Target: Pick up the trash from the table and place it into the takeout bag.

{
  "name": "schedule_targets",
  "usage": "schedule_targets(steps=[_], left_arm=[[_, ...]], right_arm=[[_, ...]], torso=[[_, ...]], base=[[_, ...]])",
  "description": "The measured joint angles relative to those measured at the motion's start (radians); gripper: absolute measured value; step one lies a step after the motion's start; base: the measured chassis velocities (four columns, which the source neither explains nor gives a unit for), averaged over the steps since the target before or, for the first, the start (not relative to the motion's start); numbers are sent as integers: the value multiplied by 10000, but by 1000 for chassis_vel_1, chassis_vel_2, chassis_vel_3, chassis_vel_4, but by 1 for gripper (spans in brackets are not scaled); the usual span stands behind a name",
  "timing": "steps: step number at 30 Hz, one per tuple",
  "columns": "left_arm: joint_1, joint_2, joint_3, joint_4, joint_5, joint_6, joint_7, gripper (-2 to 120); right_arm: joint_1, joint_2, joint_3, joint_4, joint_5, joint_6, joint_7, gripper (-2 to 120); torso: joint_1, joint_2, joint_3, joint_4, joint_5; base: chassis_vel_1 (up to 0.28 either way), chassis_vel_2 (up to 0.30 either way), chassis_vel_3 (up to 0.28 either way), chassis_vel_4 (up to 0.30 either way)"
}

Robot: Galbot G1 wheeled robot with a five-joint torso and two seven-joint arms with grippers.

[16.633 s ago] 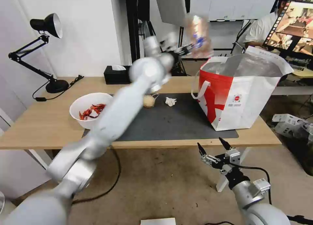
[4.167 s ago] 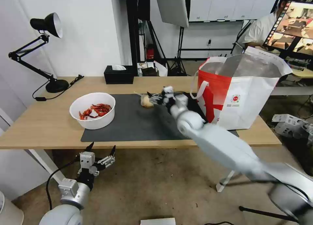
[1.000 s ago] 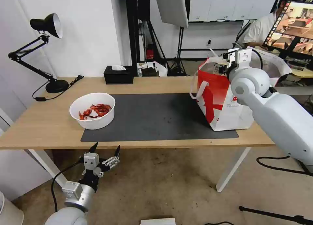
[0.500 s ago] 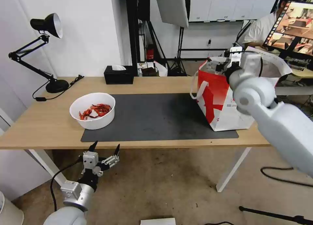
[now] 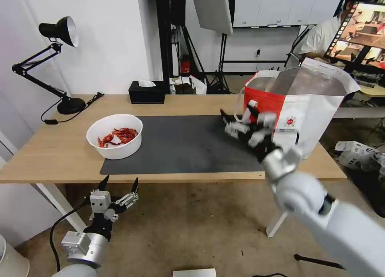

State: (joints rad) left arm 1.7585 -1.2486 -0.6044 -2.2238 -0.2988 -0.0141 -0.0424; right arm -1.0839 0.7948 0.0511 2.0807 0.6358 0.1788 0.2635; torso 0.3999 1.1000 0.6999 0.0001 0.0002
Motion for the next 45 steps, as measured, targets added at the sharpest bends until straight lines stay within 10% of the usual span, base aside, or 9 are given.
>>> schedule_targets(steps=[6,40,42,44,45], left_arm=[[138,-49,-82,163,304,357,0,100],[167,28,-240,18,92,999,-253,100],[-213,330,-489,-80,-437,1268,-498,100],[-2806,3531,-2004,253,-4447,3200,-2054,100],[-2806,3531,-2004,253,-4447,3200,-2054,100]], right_arm=[[-2933,919,581,-319,-1894,29,-270,100],[-3527,1290,479,-209,-1817,-645,383,100],[-3523,1288,478,-207,-1815,-646,386,100],[-3512,1282,475,-201,-1806,-650,390,100],[-3512,1282,475,-201,-1806,-650,390,100]], torso=[[-2,1,-1,-4,-3],[1,-1,1,2,-4],[0,0,1,4,-4],[1,-1,1,1,-4],[1,-1,1,1,-4]], base=[[0,0,0,0],[0,0,0,0],[0,0,0,0],[0,0,0,0],[0,0,0,0]])
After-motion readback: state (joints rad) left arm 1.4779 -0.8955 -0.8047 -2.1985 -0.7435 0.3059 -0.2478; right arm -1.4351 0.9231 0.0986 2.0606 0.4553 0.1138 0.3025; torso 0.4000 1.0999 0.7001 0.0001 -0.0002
